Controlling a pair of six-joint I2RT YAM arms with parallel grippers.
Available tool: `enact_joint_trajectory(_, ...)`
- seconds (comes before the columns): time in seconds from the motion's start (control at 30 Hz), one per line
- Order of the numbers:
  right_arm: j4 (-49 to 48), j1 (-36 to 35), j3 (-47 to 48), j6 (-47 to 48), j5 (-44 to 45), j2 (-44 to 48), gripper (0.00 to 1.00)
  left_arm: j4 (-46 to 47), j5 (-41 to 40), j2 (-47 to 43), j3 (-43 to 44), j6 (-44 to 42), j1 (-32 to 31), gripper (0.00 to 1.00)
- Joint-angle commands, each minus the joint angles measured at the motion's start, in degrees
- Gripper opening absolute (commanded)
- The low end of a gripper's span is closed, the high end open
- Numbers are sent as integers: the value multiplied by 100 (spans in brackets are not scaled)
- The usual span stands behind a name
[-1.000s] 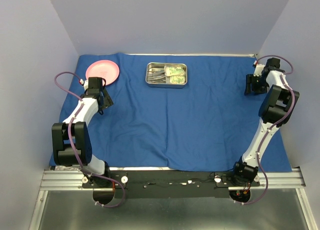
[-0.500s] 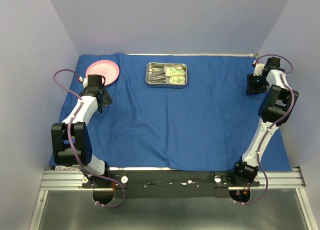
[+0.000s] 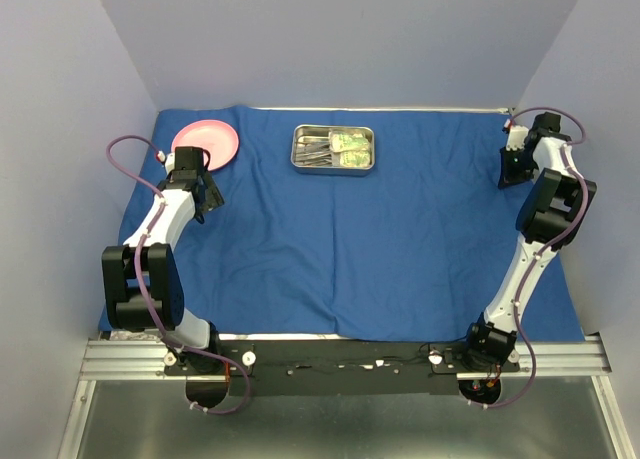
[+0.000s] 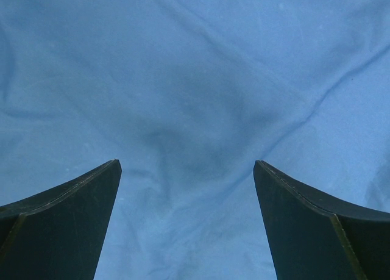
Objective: Open and lay out the surgical kit
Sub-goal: Smooth out the surgical kit at the center of the board.
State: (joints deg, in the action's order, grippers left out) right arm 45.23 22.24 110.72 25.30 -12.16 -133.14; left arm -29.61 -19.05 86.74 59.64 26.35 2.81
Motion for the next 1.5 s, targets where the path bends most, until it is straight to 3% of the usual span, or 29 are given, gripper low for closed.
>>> enact_joint_trajectory(0.0,3,35,151,19,-32,-318,1,-168,-275,45,215,-121,-35,99)
enact_joint_trajectory(0.5,-252,44,1215,-429,706,-766,1,-371,-161,502,540,133,-35,99)
enact_joint_trajectory(0.93,-682,44,346,-587,1355,-388,1,-669,-354,1240,637,432,246,99)
enact_joint_trajectory(1.47,-955,61,126,-772,2043,-274,6,-1021,147,959,-962,1197,826,99)
